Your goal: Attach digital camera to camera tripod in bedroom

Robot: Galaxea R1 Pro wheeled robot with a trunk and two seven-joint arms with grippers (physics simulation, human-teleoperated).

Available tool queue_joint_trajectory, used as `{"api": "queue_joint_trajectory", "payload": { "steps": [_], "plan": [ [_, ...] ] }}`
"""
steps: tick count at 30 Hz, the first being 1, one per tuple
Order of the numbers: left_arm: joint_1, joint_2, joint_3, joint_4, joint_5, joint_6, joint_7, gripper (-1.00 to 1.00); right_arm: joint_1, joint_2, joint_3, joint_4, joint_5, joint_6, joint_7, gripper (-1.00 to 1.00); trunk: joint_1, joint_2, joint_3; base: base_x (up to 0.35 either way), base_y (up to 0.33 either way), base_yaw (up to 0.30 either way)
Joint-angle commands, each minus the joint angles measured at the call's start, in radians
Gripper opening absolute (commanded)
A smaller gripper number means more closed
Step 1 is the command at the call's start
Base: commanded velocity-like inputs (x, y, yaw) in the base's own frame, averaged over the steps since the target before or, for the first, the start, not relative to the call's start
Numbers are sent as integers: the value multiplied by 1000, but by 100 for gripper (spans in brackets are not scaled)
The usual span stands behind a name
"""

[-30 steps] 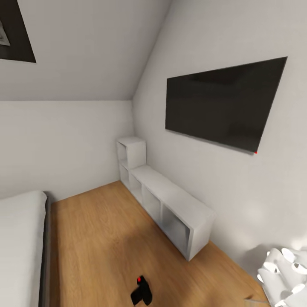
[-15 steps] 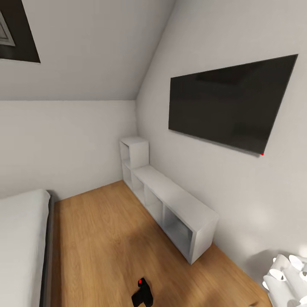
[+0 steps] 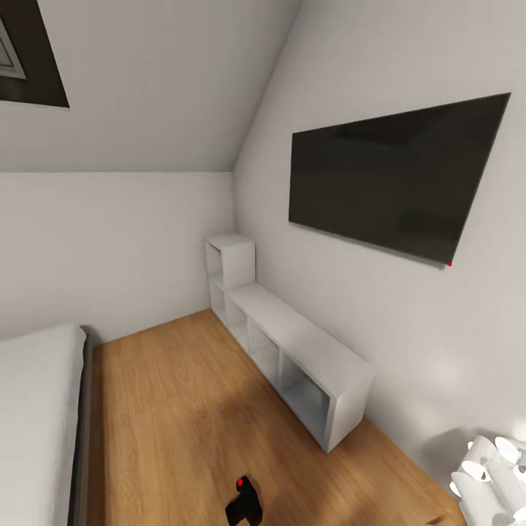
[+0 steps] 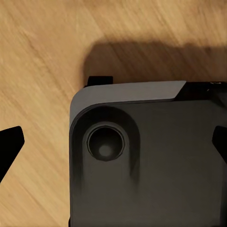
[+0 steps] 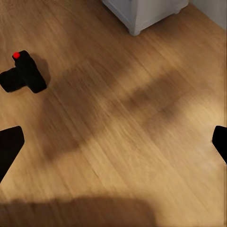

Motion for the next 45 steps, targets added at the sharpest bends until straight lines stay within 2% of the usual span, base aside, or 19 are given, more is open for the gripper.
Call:
{"api": "queue_joint_trajectory", "payload": {
  "steps": [1,12,21,26,35,38,40,44,45],
  "plan": [
    [0,0,0,-1,1,-2,0,100,0,-1,0,-1,0,-2,-2,100,0,0,-1,0,0,0],
    [0,-2,2,-16,0,-2,0,100,0,-7,0,-15,2,-6,-1,100,0,0,-1,0,0,0],
    [0,-3,3,-113,0,-2,0,100,0,-4,2,-66,2,-13,4,100,0,0,-1,0,0,0],
    [0,-11,2,-195,0,-2,0,100,0,-4,3,-102,2,-13,5,100,0,0,-1,0,0,0],
    [0,-13,-1,-401,2,-3,-6,100,0,-5,3,-181,2,-12,5,100,0,0,-1,0,0,0],
    [0,-14,-6,-504,2,-3,-8,100,0,-5,3,-217,2,-12,5,100,0,0,-1,0,0,0],
    [0,-14,-8,-540,2,-3,-9,100,0,-5,3,-231,2,-12,5,100,0,0,-1,0,0,0],
    [2,-13,-13,-646,2,-3,-32,100,0,-5,3,-269,2,-12,5,100,0,0,-1,0,0,0],
    [4,-12,-15,-695,2,-3,-50,100,0,-6,4,-286,2,-11,5,100,0,0,-1,0,0,0]
  ]
}}
